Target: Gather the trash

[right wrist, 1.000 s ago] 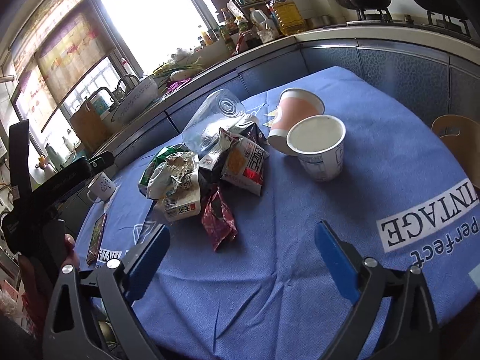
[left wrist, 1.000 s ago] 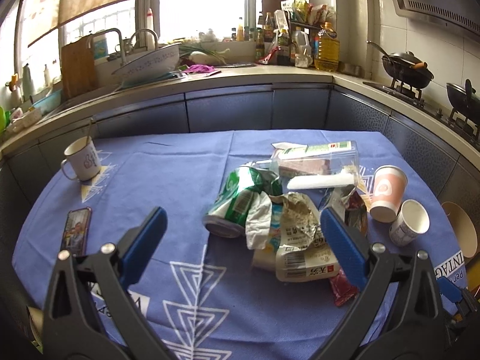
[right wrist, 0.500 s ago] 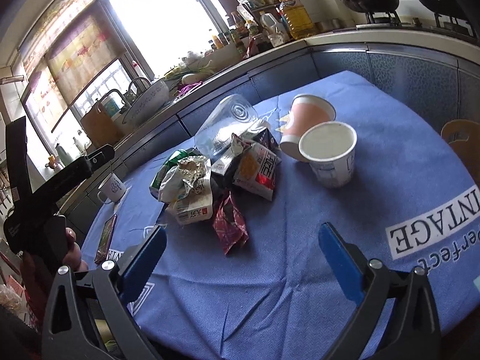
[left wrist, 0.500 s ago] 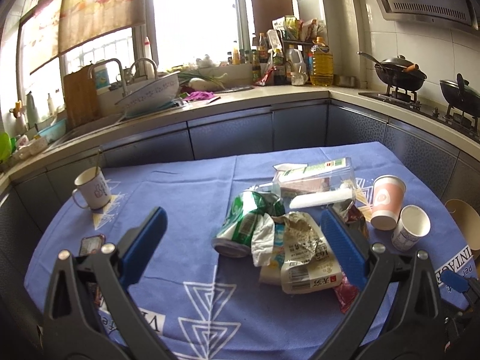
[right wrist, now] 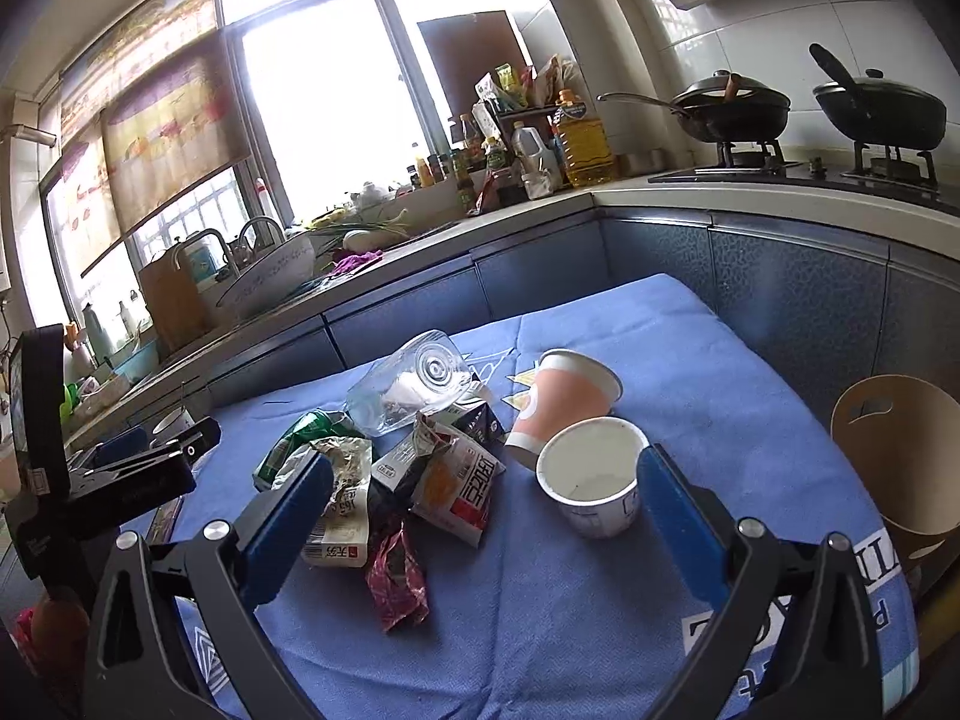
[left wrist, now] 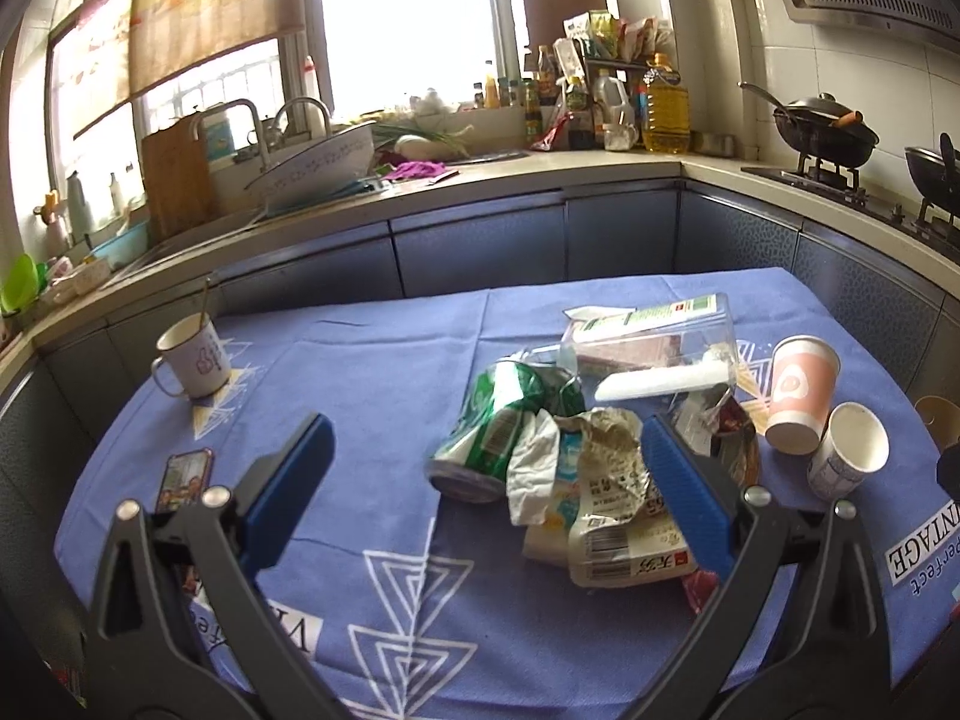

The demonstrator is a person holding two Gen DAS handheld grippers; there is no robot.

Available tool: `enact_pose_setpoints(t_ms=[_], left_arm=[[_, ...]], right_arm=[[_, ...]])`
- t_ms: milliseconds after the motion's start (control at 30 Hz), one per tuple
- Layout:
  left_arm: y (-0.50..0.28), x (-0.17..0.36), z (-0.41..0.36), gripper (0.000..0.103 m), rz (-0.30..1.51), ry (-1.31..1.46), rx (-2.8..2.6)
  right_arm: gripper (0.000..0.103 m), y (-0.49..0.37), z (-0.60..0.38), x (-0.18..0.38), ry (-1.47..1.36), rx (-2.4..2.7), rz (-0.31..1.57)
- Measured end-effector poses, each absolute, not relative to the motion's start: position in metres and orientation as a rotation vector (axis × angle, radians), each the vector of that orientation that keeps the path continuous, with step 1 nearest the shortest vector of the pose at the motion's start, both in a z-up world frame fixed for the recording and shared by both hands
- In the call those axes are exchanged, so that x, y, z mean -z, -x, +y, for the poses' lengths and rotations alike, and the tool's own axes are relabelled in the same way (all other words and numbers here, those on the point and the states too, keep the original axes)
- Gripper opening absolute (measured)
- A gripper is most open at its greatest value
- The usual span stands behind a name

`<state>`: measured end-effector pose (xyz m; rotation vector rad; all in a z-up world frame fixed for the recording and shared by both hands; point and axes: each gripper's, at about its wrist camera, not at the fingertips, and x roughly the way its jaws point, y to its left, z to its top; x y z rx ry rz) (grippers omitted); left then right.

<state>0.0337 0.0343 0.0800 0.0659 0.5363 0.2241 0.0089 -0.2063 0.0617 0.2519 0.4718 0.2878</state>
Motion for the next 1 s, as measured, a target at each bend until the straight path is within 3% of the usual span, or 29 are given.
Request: enact_pose_setpoints(t_ms=[567,1000], left_arm=[[-0.036,-0.073,0.034,0.098,0.558,-0.060,-0.210],[-0.033,-0.069,0.034,0.098,0.545,-0.053,-0.209]], right_arm=[[0.098,-0.005,-0.209,-0.061,-0.265,-0.281,0.493],[0.084,-0.005,-0.197,-0.058,-0.218,-0.322,0.526]])
